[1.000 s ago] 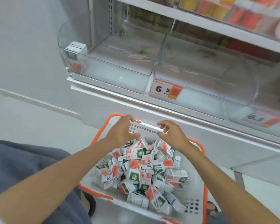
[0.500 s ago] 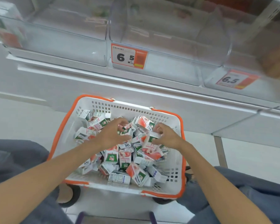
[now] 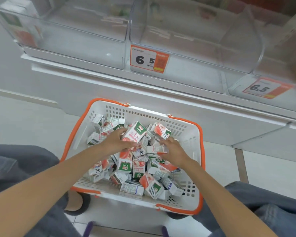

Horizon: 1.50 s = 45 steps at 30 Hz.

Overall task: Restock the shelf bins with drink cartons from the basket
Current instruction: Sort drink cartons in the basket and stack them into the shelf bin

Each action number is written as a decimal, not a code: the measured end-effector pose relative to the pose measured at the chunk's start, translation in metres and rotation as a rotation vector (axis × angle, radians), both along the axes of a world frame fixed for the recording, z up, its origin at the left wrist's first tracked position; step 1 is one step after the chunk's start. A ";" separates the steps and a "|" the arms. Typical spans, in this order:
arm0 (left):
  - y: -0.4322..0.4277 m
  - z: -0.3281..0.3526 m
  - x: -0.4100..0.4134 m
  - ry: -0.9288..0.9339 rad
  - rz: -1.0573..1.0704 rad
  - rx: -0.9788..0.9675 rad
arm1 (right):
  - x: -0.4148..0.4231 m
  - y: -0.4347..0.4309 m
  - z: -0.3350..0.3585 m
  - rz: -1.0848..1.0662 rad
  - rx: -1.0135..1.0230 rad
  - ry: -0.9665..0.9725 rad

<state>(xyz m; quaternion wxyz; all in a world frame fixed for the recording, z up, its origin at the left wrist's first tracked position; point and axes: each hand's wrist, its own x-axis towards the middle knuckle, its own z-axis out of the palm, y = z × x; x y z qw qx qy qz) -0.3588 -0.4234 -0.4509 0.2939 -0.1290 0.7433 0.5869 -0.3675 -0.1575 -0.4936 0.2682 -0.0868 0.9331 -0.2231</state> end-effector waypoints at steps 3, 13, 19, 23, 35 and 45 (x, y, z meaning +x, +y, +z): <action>-0.003 -0.001 -0.003 0.000 0.096 0.009 | -0.003 0.000 -0.003 0.097 0.144 -0.026; 0.002 0.010 -0.011 -0.073 0.340 0.309 | -0.028 -0.023 0.083 -0.454 -0.840 -0.278; 0.008 0.032 -0.013 -0.116 0.266 0.623 | -0.010 -0.070 0.090 -0.438 -0.851 -0.270; 0.002 0.039 -0.011 -0.114 0.213 0.580 | -0.015 -0.073 0.107 -0.342 -0.754 -0.215; -0.085 0.157 -0.046 0.426 0.089 0.140 | -0.084 -0.178 0.227 -0.088 -0.791 -0.027; -0.234 0.186 -0.119 0.998 0.317 -0.896 | -0.194 -0.296 0.292 -0.140 -0.930 0.369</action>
